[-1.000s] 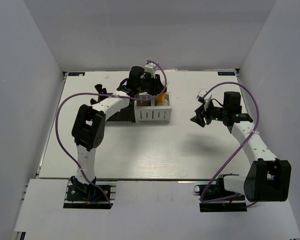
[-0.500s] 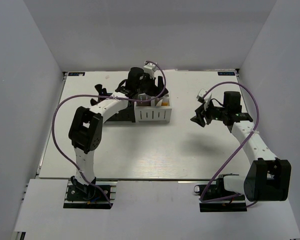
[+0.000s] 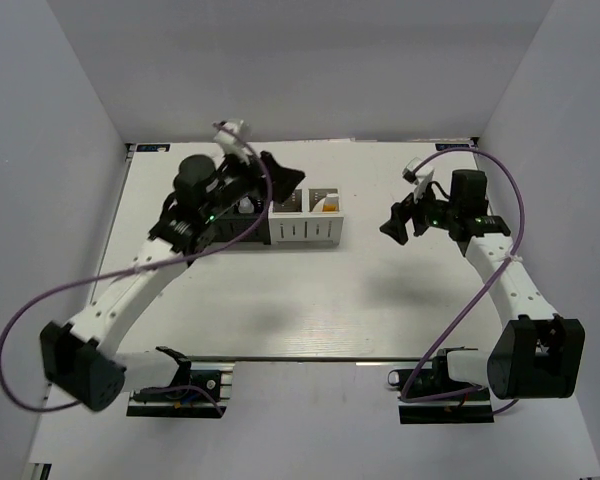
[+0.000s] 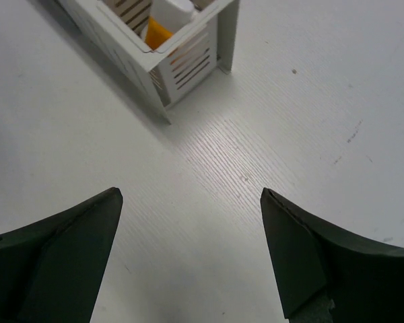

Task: Organize the makeup

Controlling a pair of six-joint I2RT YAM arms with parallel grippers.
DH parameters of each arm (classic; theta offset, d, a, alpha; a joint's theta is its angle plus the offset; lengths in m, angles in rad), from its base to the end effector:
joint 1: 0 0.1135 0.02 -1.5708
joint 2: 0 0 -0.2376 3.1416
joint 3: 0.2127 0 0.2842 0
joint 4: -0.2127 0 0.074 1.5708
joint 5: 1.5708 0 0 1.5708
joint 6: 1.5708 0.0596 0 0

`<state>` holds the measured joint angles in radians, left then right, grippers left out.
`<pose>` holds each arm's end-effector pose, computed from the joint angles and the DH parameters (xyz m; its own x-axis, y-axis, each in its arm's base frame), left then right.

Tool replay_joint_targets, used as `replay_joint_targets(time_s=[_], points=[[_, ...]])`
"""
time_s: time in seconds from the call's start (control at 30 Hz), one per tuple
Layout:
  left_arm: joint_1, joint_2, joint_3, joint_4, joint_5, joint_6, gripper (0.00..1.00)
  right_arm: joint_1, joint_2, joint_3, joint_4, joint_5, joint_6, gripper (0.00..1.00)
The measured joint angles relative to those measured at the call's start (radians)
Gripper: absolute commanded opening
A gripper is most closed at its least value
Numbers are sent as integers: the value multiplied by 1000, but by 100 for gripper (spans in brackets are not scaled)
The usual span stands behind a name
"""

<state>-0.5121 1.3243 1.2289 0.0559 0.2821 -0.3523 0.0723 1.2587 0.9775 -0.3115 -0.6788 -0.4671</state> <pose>0.3191 -0.1984 0.3720 -0.2784 -0.2237 -0.9341 0.6574 0.6646 -0.3551 0.3269 0.0612 0.2529 -0.2383 -0.3686 -0.8985 -0.7648 0.6414 -0.0603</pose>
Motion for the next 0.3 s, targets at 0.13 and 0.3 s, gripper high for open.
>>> replay_joint_targets(time_s=[0.13, 0.3], points=[[1, -224, -178, -67, -83, -27, 98, 0, 0, 14, 1, 101, 106, 89], [1, -393, -345, -146, -169, -76, 98, 0, 0, 24, 4, 188, 198, 89]])
